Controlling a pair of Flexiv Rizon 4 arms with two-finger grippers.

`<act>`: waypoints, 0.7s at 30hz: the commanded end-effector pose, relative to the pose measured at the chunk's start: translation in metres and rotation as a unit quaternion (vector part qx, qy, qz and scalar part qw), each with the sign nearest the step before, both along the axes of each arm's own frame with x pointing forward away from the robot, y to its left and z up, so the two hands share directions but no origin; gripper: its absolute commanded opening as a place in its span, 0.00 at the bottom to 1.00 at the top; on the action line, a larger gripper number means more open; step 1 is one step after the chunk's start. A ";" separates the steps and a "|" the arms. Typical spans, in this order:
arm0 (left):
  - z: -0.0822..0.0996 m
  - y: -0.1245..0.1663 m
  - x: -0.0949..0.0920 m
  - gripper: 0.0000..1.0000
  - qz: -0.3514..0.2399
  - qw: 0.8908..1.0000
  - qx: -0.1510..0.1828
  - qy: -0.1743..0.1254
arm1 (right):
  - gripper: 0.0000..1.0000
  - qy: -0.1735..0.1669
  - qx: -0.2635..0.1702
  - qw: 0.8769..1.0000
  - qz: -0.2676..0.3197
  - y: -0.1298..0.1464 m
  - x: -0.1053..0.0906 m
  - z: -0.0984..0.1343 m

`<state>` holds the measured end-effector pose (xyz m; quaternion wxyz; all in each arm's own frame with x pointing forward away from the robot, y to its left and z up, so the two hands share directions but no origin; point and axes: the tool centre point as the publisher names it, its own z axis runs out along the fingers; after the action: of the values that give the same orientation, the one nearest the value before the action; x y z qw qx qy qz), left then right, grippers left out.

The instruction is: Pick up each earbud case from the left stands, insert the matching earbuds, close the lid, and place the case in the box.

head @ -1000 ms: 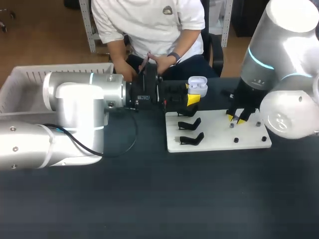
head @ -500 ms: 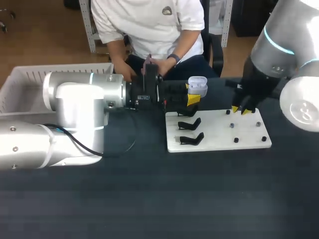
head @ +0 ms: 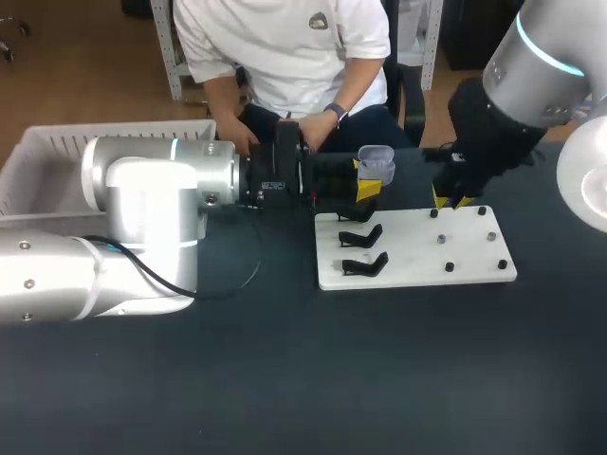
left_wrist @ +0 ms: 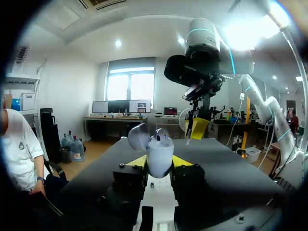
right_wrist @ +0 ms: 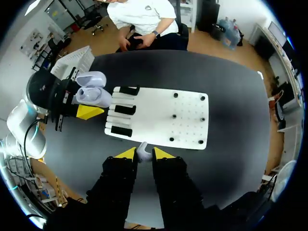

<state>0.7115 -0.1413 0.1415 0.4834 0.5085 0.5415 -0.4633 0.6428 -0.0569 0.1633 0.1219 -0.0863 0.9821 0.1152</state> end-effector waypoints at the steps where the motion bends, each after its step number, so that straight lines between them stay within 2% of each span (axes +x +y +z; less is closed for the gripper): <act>1: -0.001 0.000 -0.001 0.00 0.002 1.000 -0.002 -0.002 | 0.00 -0.005 -0.007 0.999 0.040 0.009 -0.008 0.015; 8: -0.001 0.000 -0.001 0.00 0.002 1.000 -0.002 -0.002 | 0.00 -0.018 -0.031 0.992 0.119 0.028 -0.016 0.034; 13: -0.001 0.000 -0.001 0.00 0.002 1.000 -0.002 -0.002 | 0.00 -0.018 -0.028 0.986 0.163 0.039 -0.020 0.048; 21: -0.001 0.000 -0.001 0.00 0.002 1.000 -0.002 -0.002 | 0.00 -0.020 -0.032 0.973 0.226 0.061 -0.025 0.057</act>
<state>0.7115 -0.1413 0.1415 0.4834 0.5085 0.5415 -0.4633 0.6142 -0.0029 0.2173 0.1193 -0.3047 0.9384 0.1112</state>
